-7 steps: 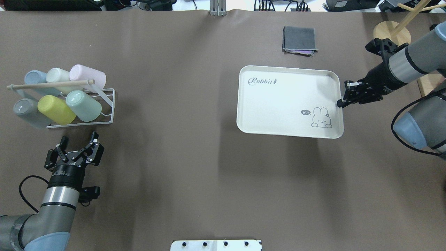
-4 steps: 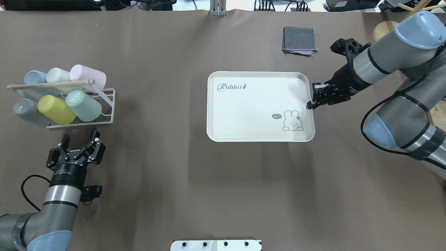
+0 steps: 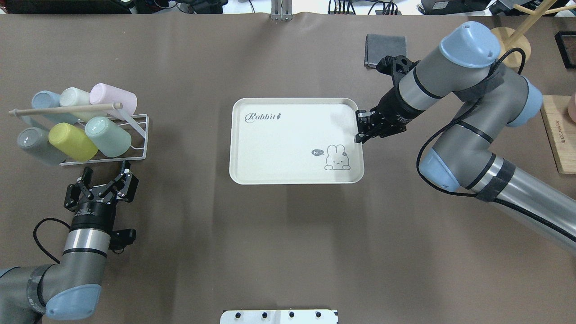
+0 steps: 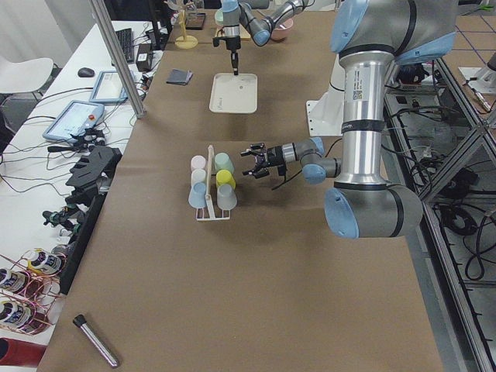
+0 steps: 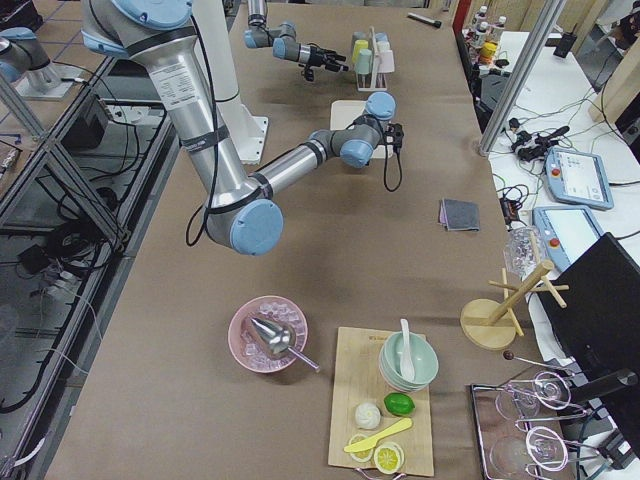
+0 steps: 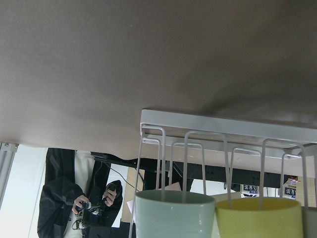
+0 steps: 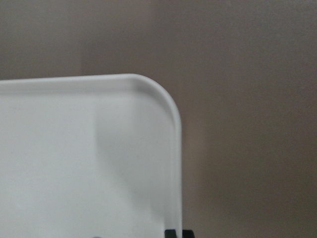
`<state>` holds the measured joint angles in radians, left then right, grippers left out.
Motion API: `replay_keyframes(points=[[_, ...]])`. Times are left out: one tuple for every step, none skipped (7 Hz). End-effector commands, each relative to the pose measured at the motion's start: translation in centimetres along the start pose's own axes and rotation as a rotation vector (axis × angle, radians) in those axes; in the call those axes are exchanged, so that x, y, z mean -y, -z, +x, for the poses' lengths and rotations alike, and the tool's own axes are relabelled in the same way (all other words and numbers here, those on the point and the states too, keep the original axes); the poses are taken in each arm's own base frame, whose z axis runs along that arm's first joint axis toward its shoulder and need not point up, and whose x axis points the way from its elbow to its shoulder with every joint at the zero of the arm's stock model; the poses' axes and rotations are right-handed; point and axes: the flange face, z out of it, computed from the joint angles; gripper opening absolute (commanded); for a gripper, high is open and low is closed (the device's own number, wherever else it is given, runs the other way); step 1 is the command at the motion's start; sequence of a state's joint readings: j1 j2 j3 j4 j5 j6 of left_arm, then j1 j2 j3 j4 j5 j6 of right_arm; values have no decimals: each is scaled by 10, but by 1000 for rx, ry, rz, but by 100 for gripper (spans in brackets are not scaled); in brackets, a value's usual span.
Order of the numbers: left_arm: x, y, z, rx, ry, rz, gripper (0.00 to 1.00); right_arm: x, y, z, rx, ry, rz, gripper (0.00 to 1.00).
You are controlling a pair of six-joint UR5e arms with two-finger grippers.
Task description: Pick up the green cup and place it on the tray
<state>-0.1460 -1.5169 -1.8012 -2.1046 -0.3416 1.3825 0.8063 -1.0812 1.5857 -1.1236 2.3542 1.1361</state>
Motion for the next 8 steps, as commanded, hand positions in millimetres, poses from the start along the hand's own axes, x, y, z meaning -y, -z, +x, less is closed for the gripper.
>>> replay_keyframes(points=[[-1, -10, 3, -15, 0, -15, 98, -1, -29, -29, -11, -12, -4, 0], [-2, -11, 1, -16, 4, -17, 98, -9, -42, -41, -16, -10, -5, 0], [-3, -14, 0, -19, 10, -11, 98, -14, -49, -47, -17, -2, -12, 0], [-1, -16, -1, -23, 11, -10, 98, -22, -63, -53, -26, 11, -15, 0], [1, -20, -2, -29, 10, -6, 98, -29, -74, -57, -33, 16, -7, 0], [5, -23, -5, -31, 12, -7, 98, -30, -80, -56, -41, 15, -10, 0], [7, -25, -9, -33, 13, -9, 98, -28, -86, -50, -56, 6, -7, 0], [6, -27, -9, -35, 14, -8, 98, -26, -89, -47, -63, 3, -2, 0]])
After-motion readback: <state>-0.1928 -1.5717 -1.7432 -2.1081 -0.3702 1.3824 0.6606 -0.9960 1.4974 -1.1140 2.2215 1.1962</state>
